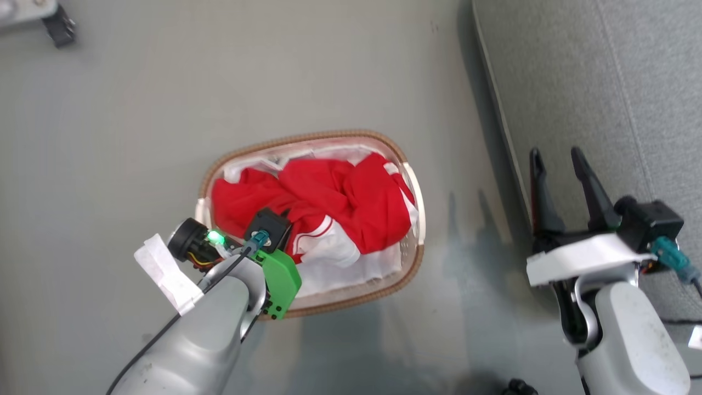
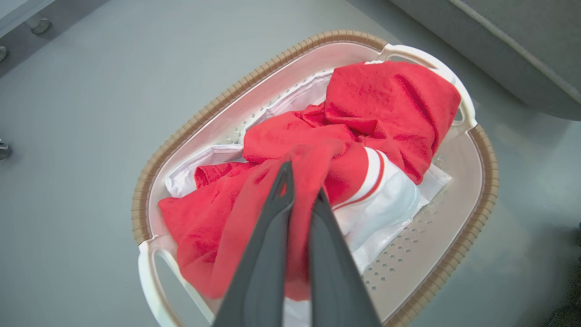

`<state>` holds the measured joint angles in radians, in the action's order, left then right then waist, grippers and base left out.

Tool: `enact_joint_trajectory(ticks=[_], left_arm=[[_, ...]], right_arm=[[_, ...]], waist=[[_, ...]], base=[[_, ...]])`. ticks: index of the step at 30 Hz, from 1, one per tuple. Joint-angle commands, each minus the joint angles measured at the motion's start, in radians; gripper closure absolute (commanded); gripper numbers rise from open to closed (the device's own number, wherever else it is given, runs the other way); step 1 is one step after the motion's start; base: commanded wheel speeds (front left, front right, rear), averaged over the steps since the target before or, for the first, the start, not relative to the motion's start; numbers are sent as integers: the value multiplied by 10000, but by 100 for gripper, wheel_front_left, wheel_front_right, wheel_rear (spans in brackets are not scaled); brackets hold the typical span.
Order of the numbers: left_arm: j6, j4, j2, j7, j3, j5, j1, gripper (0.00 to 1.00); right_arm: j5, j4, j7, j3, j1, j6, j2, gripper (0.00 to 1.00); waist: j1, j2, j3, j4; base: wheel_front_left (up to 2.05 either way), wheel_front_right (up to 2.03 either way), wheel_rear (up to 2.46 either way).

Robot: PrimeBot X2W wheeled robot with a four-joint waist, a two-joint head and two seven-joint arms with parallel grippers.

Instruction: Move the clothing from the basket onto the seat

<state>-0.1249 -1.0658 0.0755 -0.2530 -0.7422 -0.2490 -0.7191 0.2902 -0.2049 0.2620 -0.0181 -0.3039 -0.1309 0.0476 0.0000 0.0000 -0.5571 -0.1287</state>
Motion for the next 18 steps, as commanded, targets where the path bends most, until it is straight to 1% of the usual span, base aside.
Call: enact_joint_trajectory(ticks=[1,4,10,13,18], left_arm=[[-50,193,-49,-63,41,-179,253,100],[-61,670,-51,-111,-158,-419,427,100],[-67,1788,346,-110,-762,-989,439,100],[-68,2288,456,87,-1114,-1175,206,100],[-62,3212,851,633,-1687,-1558,-399,100]], right_arm=[[-115,-100,46,51,316,3,50,0],[-231,-213,46,86,682,5,48,0],[-398,-376,46,53,1536,5,52,0],[-457,-459,46,-14,1937,5,50,0],[-509,-524,46,-186,2419,5,52,0]], waist=[[0,0,1473,682],[0,0,2248,899],[0,0,3808,1182],[0,0,4433,1252],[0,0,5245,1237]], base=[[0,0,0],[0,0,0],[0,0,0],[0,0,0],[0,0,0]])
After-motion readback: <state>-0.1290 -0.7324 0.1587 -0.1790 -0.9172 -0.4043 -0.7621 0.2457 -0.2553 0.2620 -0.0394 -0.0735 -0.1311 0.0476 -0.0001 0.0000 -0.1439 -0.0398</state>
